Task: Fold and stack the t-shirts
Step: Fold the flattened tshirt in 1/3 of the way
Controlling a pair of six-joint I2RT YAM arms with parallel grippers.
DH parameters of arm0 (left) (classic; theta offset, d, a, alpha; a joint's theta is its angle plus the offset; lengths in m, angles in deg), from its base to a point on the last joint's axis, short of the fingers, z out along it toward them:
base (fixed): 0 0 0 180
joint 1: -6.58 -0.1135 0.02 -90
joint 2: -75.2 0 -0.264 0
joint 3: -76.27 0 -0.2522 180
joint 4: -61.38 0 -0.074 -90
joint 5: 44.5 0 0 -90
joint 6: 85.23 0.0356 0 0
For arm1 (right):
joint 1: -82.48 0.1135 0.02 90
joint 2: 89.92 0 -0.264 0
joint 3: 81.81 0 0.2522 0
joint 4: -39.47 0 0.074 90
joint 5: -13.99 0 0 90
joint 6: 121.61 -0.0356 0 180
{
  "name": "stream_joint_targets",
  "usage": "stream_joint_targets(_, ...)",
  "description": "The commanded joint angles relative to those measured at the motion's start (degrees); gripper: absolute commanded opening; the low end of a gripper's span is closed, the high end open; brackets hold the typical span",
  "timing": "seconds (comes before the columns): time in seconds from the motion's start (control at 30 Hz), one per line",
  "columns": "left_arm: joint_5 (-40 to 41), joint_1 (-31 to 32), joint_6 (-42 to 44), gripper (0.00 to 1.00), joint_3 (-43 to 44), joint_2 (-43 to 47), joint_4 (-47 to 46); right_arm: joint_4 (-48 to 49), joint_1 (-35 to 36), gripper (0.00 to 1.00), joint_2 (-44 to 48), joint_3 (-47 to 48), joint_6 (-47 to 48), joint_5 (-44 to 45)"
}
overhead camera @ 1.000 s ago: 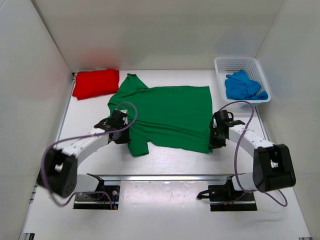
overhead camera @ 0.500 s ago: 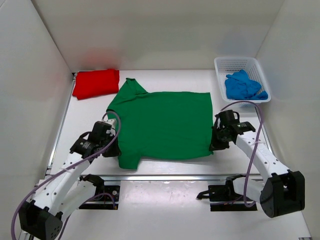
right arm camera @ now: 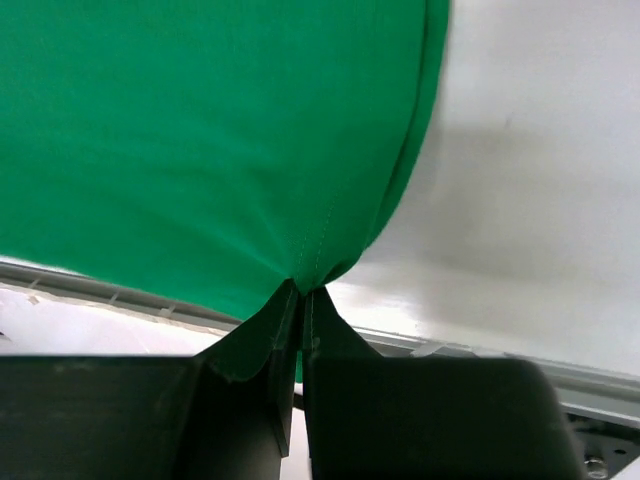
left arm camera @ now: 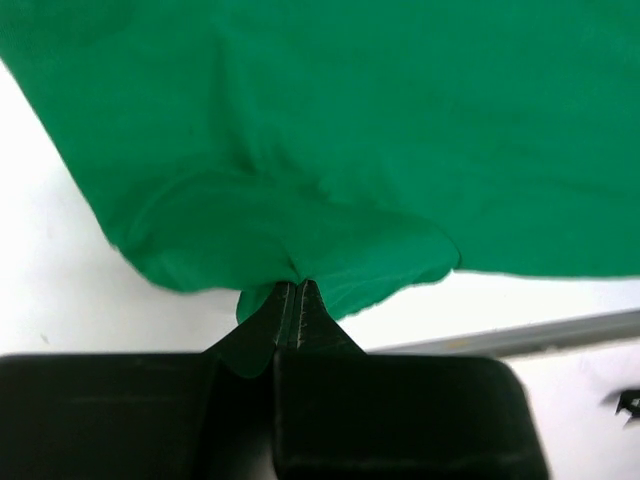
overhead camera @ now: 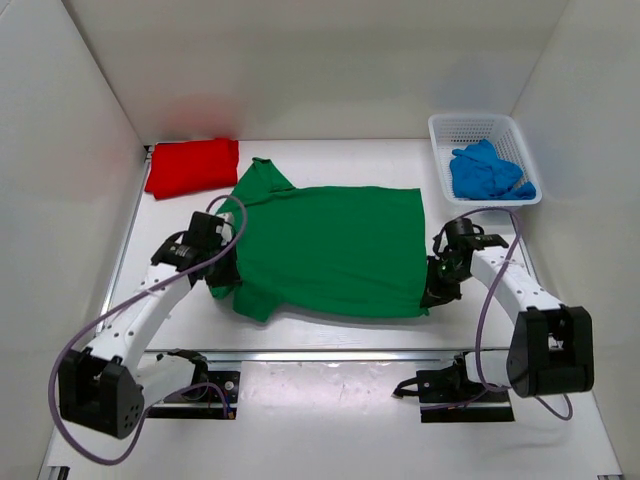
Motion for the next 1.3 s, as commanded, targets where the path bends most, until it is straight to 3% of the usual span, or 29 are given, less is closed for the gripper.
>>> stream_joint_targets(0.0,-0.4,-1.1,2.8,0.0,4.6,-3.1,-3.4,1.2,-1.9,0.0,-2.8,4.1,2.3,-0.7)
stream_joint_targets(0.77,-1.0,-5.7,7.7,0.0,25.3,-31.9,-7.9,2.3,-4.1,0.0,-24.7,24.2,7.3,-1.1)
stream_joint_targets(0.8,-0.7,-6.2,7.7,0.01,26.8,-33.3,-8.4,2.4,-4.2,0.04,-25.8,25.6,7.4,-1.2)
stream_joint_targets(0.87,-1.3,-7.1,6.5,0.23,29.6,-35.6,-9.0,4.2,-4.7,0.14,-26.9,27.2,6.8,-0.5)
stream_joint_targets(0.97,-4.8,-9.8,3.0,0.33,33.1,-38.5,-12.1,9.5,-4.8,0.31,-24.5,27.7,4.1,-0.8)
stream_joint_targets(1.03,-5.8,-10.6,0.1,0.5,33.4,-38.1,-15.4,14.7,-4.8,0.38,-21.8,26.0,2.4,0.1)
stream_joint_targets(1.27,-4.3,-10.6,-0.9,0.52,26.1,-31.1,-19.2,20.6,-4.1,0.37,-11.6,18.8,2.6,2.5)
